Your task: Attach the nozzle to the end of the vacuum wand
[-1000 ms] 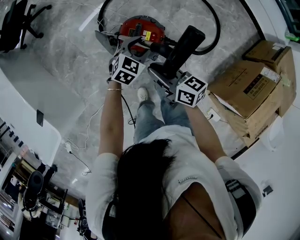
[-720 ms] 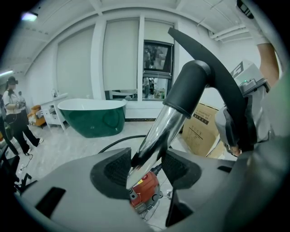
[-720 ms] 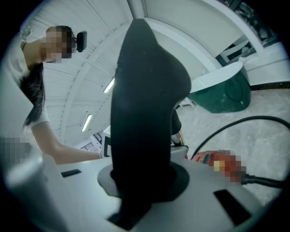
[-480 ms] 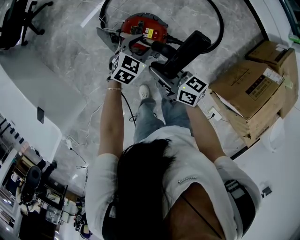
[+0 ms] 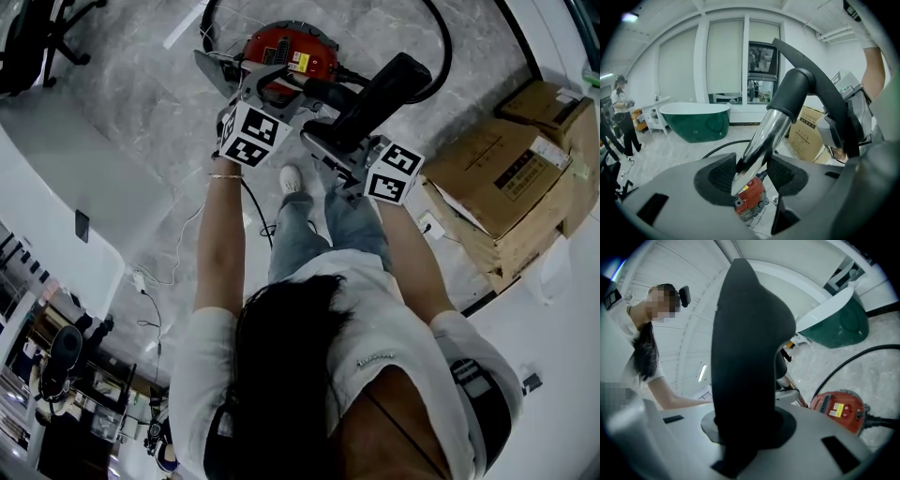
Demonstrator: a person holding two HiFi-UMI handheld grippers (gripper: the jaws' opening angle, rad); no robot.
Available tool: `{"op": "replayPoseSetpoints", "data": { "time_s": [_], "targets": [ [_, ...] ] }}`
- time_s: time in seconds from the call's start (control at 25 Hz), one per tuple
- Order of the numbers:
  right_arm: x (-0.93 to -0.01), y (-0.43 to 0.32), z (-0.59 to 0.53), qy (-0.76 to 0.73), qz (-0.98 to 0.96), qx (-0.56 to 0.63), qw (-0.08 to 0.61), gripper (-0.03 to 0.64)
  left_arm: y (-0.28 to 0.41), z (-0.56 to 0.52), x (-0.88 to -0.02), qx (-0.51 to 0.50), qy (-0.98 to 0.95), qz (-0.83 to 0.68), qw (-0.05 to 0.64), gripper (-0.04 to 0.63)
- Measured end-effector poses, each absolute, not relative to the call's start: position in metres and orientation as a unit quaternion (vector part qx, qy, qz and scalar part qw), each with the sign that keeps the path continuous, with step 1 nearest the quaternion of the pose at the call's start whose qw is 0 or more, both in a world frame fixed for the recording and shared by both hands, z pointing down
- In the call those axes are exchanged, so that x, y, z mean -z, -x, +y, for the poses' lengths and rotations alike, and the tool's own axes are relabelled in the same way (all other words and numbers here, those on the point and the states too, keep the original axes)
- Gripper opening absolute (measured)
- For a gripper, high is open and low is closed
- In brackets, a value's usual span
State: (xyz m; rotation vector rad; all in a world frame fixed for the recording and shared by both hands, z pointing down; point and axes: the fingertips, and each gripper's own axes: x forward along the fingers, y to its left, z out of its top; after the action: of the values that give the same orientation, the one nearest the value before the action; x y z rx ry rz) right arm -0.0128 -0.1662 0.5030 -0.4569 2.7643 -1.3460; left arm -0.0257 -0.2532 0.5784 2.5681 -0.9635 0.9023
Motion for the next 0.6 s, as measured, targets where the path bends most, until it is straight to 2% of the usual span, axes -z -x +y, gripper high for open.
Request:
{"op": "replayPoseSetpoints", "data": {
  "time_s": [0.28,0.6],
  "targets": [
    [-0.504,0.022,-0.165,0.148,0.895,0.42,0.008,0.074,0.032,-0.252,-0.579,-0.31,-0.884,-0.324,0.13,0.204],
    [-0.5,0.031,-0.161,0.127,0.913,0.387,-0.033,0.069,0.042,-0.25,-0.572,-0.305,-0.883,-0.332,0.131,0.204]
  ]
}}
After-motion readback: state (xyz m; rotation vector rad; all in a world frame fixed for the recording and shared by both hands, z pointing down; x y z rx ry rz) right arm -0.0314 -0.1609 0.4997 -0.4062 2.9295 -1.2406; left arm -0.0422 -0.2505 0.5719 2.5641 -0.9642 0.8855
